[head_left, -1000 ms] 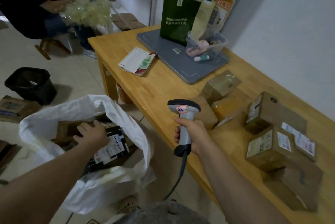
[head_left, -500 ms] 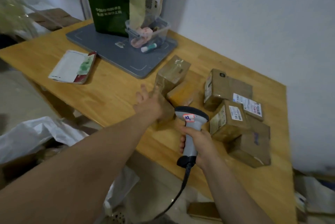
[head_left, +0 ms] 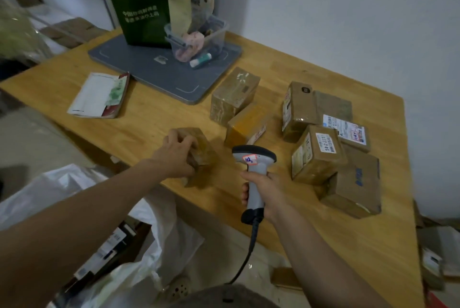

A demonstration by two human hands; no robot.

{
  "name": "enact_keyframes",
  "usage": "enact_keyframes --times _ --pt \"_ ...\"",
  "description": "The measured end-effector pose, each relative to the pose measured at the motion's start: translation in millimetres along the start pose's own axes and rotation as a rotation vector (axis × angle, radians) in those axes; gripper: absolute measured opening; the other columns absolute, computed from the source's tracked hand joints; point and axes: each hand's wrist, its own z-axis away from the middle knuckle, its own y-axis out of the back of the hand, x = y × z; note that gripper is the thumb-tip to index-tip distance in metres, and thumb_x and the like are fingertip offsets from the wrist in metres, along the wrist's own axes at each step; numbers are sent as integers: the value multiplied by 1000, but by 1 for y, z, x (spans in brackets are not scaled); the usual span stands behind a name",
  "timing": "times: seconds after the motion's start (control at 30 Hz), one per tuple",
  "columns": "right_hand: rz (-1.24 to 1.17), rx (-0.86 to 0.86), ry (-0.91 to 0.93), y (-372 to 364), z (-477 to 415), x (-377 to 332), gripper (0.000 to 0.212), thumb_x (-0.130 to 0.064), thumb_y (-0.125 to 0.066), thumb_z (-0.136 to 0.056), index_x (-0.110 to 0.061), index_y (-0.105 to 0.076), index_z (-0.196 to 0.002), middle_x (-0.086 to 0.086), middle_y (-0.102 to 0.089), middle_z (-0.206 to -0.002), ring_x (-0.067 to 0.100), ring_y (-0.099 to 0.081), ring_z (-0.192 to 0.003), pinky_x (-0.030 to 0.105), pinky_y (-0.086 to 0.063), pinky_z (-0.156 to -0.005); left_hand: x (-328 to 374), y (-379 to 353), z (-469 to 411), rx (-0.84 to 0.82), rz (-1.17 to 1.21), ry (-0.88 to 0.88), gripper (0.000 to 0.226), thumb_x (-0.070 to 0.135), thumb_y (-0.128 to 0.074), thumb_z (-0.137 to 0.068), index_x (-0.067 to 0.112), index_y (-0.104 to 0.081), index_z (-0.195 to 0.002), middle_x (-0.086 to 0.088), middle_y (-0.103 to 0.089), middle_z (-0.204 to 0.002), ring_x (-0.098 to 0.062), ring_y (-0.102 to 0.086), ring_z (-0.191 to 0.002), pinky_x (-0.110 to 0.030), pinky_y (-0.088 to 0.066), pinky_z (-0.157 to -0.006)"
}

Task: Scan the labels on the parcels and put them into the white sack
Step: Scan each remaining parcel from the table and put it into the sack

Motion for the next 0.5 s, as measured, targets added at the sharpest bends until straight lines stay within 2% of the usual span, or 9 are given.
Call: enact_keyframes --times 0.07,0.13,0.2,0.27,0.3,0.37,0.43,0.5 --pt "12 -6 -4 -1 -3 3 13 -9 -68 -86 -4 -57 -85 7 -57 -51 17 -55 -40 26 -47 -42 -7 -5 6 4 105 70 55 34 -66 -80 24 -37 -126 -9 -17 -134 -34 -22 -129 -39 -31 -104" --pt "18 -16 -14 -3 -4 6 13 -9 -68 -86 -3 -56 -85 7 -57 -50 18 -55 -40 26 -46 -41 -9 -9 9 -26 245 191 56 44 -62 -84 18 -40 -128 -10 -10 -146 -38 -13 -136 -45 -25 -109" --pt "22 -24 -23 -5 -4 6 14 -9 -69 -85 -3 -56 -86 7 -57 -51 18 -55 -41 26 -47 -42 -6 -13 7 -12 326 346 81 62 -60 -80 11 -36 -138 -14 -11 -150 -38 -13 -139 -49 -25 -110" --pt "25 -32 -27 -7 -4 7 15 -10 -69 -86 -4 -56 -88 7 -57 -52 18 -55 -41 26 -47 -42 0 -15 3 40 237 460 109 79 -56 -71 3 -26 -144 -19 -21 -145 -37 -21 -136 -49 -30 -108" --pt "29 -36 -30 -8 -3 8 16 -11 -69 -86 -4 -56 -89 7 -57 -53 18 -55 -42 26 -47 -43 3 -17 0 60 183 492 116 81 -56 -68 0 -24 -144 -19 -25 -142 -36 -25 -134 -49 -31 -107" --pt "35 -43 -38 -8 -1 8 16 -11 -69 -86 -4 -55 -89 7 -57 -54 18 -55 -42 26 -46 -43 8 -19 -6 77 111 486 111 75 -61 -70 -1 -25 -142 -18 -33 -138 -34 -32 -129 -45 -34 -103" --pt "28 -59 -36 -7 1 6 15 -11 -68 -87 -3 -55 -86 7 -56 -52 18 -54 -40 25 -45 -42 8 -16 -10 79 143 437 97 62 -67 -74 -1 -31 -139 -16 -43 -132 -32 -41 -122 -40 -39 -99" --pt "29 -79 -20 -7 5 4 16 -12 -69 -86 -3 -55 -84 6 -56 -51 18 -53 -39 24 -45 -41 1 -11 -11 89 435 467 87 48 -77 -71 1 -39 -134 -14 -51 -124 -27 -53 -108 -36 -49 -86"
